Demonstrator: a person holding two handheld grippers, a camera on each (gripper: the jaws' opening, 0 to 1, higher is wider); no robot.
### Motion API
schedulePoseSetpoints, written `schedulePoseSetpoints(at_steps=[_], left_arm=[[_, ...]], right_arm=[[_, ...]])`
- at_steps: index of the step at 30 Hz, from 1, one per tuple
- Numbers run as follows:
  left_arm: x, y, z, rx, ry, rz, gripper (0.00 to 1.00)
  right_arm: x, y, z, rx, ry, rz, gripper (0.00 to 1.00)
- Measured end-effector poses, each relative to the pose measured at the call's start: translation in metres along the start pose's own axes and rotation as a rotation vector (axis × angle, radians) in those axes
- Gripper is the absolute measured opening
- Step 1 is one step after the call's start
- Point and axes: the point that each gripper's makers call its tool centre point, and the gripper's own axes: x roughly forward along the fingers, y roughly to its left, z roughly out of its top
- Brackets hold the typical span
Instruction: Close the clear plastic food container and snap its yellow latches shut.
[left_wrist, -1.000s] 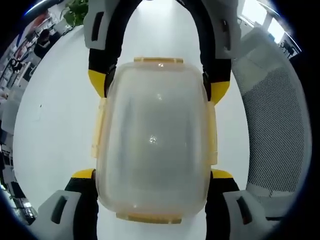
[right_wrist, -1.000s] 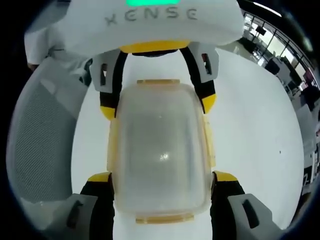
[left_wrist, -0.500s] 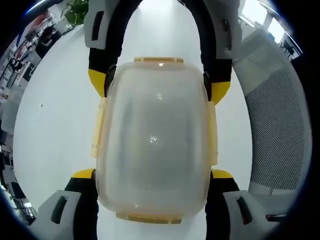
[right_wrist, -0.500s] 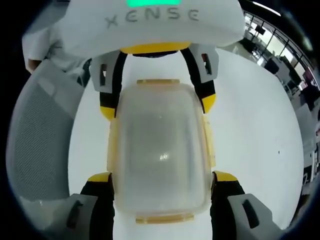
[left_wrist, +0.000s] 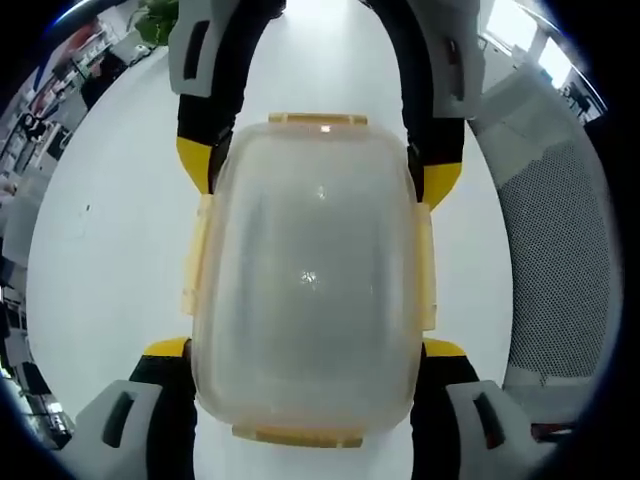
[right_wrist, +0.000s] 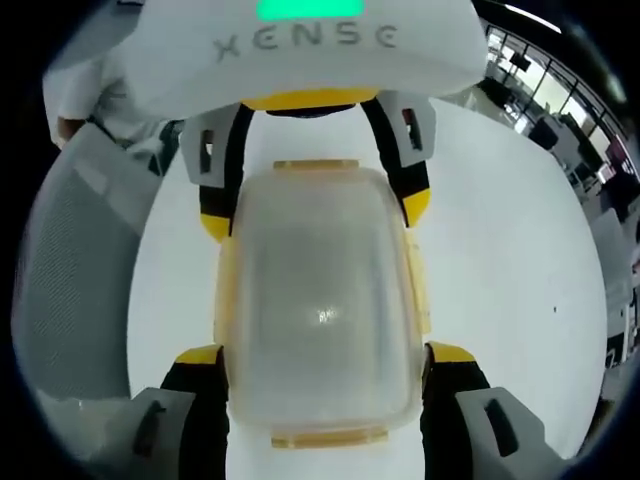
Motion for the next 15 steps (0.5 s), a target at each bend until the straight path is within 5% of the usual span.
schedulePoseSetpoints(at_steps=[15], left_arm=[[0.001, 0.019, 0.0, 0.002, 0.002, -0.001, 0.9]], right_arm=[[0.001, -0.018, 0.001, 0.005, -0.007, -0.002, 0.8]])
